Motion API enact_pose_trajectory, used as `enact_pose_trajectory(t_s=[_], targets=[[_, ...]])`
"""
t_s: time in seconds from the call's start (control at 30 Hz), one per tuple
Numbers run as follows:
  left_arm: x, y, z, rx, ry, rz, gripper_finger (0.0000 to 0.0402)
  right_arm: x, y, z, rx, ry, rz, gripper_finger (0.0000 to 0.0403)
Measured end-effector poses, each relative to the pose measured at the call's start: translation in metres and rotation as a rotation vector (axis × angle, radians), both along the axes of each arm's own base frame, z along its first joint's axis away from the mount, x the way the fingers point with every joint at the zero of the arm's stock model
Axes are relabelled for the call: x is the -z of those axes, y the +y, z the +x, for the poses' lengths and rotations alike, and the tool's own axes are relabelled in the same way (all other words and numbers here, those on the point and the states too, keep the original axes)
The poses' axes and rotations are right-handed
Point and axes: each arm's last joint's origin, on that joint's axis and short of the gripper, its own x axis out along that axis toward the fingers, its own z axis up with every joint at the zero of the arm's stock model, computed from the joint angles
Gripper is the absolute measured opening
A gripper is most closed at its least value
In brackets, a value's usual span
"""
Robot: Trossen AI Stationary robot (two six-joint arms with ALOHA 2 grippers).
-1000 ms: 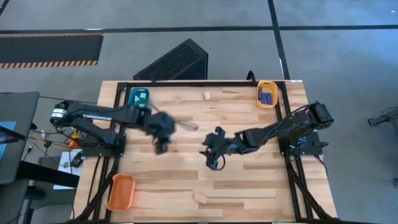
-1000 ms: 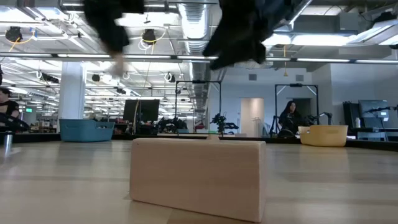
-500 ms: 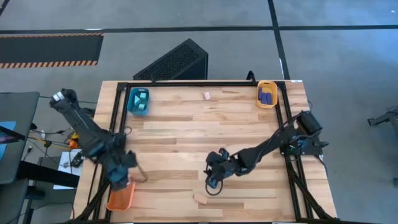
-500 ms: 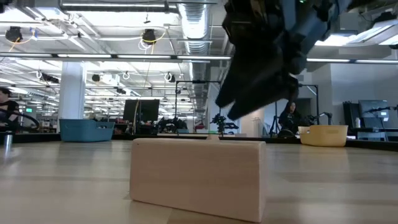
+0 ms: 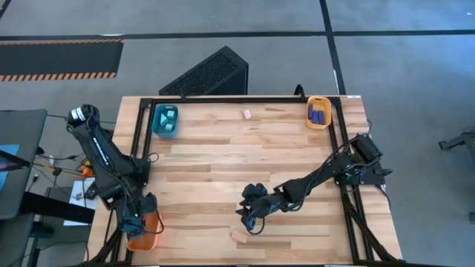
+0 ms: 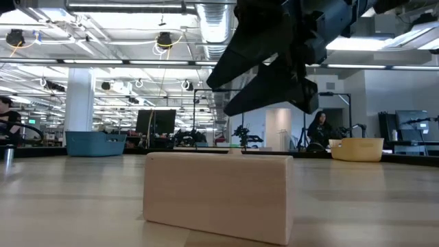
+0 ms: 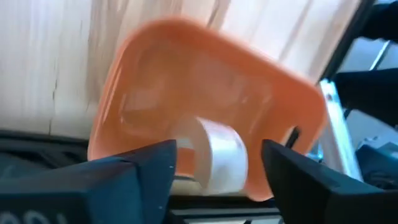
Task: Sort & place blocks by color
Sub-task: Put the bottom brown block into the orange bin
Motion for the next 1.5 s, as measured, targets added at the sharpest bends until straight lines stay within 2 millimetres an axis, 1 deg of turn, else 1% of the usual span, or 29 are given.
enact_pose_trajectory(t_s=[0.13,0.2,0.3,0.43,0.57,0.63,0.7,0.77,0.83,0.93,1.07,1.2,1.33,1.43,1.5], targets=[[-0.012,-0.001,0.005,-0.011,-0.061,-0.019,0.0256,0.001,0.000,0.000,0.030,0.011,0.034,0.0203],[-0.018,0.000,0.009,-0.040,-0.112,-0.012,0.0263,0.001,-0.001,0.000,0.033,0.009,0.018,0.0203],[-0.028,0.002,0.020,-0.088,-0.252,0.030,0.0262,0.001,0.000,-0.001,0.032,0.010,0.016,0.0203],[-0.042,0.008,0.044,-0.163,-0.515,0.106,0.0247,0.003,0.006,-0.005,-0.001,0.038,-0.002,0.0203],[-0.055,0.013,0.074,-0.169,-0.749,0.100,0.0232,-0.001,0.014,-0.016,-0.017,0.074,0.005,0.0200],[-0.059,0.015,0.088,-0.143,-0.825,0.080,0.0228,-0.010,0.015,-0.026,0.013,0.115,0.034,0.0198],[-0.060,0.016,0.101,-0.104,-0.883,0.080,0.0227,-0.026,0.018,-0.036,0.034,0.098,0.033,0.0196],[-0.056,0.017,0.115,-0.058,-0.928,0.110,0.0226,-0.040,0.021,-0.051,0.060,0.084,-0.036,0.0195],[-0.051,0.014,0.131,0.003,-0.982,0.121,0.0226,-0.049,0.027,-0.064,0.075,0.058,-0.103,0.0194],[-0.041,0.009,0.159,0.060,-1.091,0.104,0.0226,-0.056,0.035,-0.084,0.090,0.064,-0.173,0.0193],[-0.021,0.004,0.191,0.120,-1.205,0.115,0.0227,-0.049,0.046,-0.105,0.128,0.142,-0.173,0.0193],[0.003,0.003,0.217,0.139,-1.220,0.114,0.0232,-0.037,0.059,-0.121,0.177,0.193,-0.142,0.0193],[0.020,-0.003,0.244,0.196,-1.203,0.130,0.0234,-0.028,0.063,-0.125,0.286,0.163,-0.143,0.0193],[0.032,-0.007,0.264,0.241,-1.184,0.128,0.0234,-0.027,0.058,-0.120,0.380,0.129,-0.104,0.0193],[0.037,-0.007,0.277,0.250,-1.169,0.100,0.0234,-0.027,0.056,-0.116,0.401,0.128,-0.074,0.0193]])
